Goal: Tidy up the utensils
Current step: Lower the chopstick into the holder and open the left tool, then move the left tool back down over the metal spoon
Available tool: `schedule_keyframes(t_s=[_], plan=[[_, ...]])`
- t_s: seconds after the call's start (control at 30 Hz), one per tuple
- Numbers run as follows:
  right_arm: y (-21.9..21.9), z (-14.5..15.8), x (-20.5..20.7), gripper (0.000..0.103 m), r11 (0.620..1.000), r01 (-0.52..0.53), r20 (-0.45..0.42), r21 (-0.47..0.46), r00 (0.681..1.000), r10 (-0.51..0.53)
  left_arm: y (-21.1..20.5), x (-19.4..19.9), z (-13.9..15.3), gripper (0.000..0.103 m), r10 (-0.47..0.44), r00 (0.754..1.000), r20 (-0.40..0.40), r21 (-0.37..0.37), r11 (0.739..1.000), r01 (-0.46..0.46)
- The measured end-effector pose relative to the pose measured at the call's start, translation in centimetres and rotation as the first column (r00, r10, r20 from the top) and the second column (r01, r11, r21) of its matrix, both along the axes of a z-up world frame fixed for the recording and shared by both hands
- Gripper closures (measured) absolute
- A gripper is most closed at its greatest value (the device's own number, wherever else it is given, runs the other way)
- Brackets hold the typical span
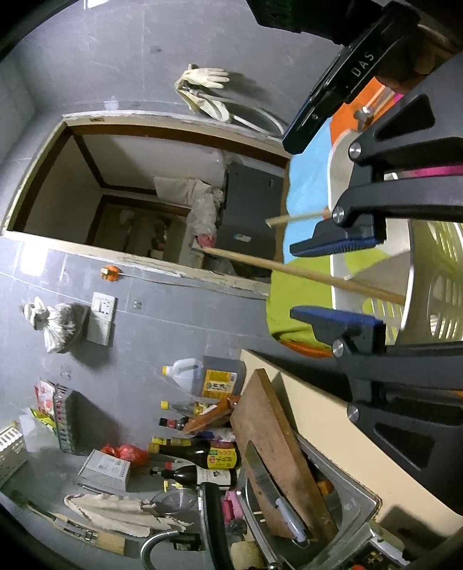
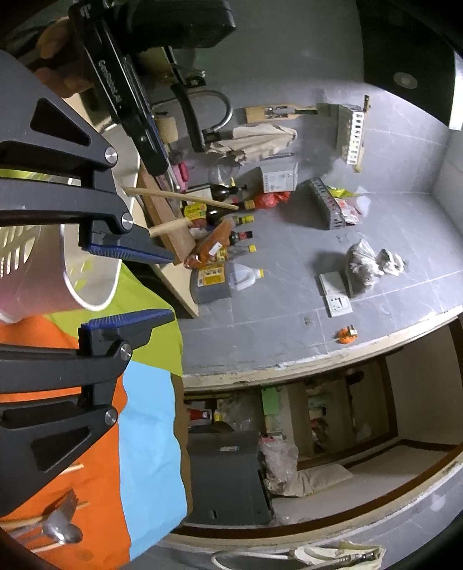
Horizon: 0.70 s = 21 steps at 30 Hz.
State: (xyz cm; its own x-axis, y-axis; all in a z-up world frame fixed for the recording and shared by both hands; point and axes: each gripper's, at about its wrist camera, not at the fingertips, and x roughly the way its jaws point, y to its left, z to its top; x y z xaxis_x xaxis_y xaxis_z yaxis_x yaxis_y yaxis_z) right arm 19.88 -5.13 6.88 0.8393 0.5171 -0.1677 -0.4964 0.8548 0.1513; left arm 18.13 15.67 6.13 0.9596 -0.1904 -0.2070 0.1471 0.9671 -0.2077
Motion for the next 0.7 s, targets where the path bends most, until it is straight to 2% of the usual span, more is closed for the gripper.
schedule_keyframes(t_s=[0.07, 0.2, 0.27, 0.33, 0.47, 0.5, 0.57, 0.7], plan=[[-0.7, 0.6, -0.4, 0.061, 1.0, 0.01, 0.014, 0.006, 1.0, -0.01, -0.4, -0.6, 0.7, 0.068, -0.005, 1.0, 0.018, -0.005, 1.0, 0.005], [-2.9, 2.3, -1.5, 0.049, 0.999, 0.041, 0.058, 0.008, 0.997, -0.042, -1.8, -1.7, 2.1, 0.057, -0.022, 0.998, 0.052, -0.014, 1.0, 0.023], [-4.0, 3.1, -1.9, 0.037, 0.998, 0.058, 0.076, 0.004, 0.995, -0.058, -2.7, -2.1, 2.7, 0.045, -0.03, 0.997, 0.065, -0.013, 0.999, 0.03], [-5.6, 4.0, -2.6, 0.027, 0.996, 0.084, 0.101, -0.002, 0.991, -0.083, -3.8, -2.6, 3.3, 0.04, -0.045, 0.996, 0.082, -0.012, 0.999, 0.046], [-8.1, 4.9, -3.8, 0.014, 0.991, 0.13, 0.13, -0.022, 0.983, -0.126, -5.8, -3.3, 3.9, 0.019, -0.074, 0.991, 0.109, -0.014, 0.997, 0.076], [-9.0, 5.2, -4.2, 0.012, 0.989, 0.145, 0.135, -0.027, 0.981, -0.141, -6.4, -3.4, 4.1, 0.017, -0.082, 0.99, 0.114, -0.016, 0.996, 0.084], [-10.3, 5.4, -4.5, 0.001, 0.986, 0.161, 0.137, -0.033, 0.978, -0.155, -7.4, -3.5, 4.2, 0.008, -0.092, 0.989, 0.117, -0.021, 0.995, 0.095], [-13.1, 5.4, -5.3, 0.0, 0.977, 0.201, 0.137, -0.066, 0.972, -0.191, -9.5, -3.3, 4.1, 0.004, -0.118, 0.988, 0.1, -0.025, 0.992, 0.121]])
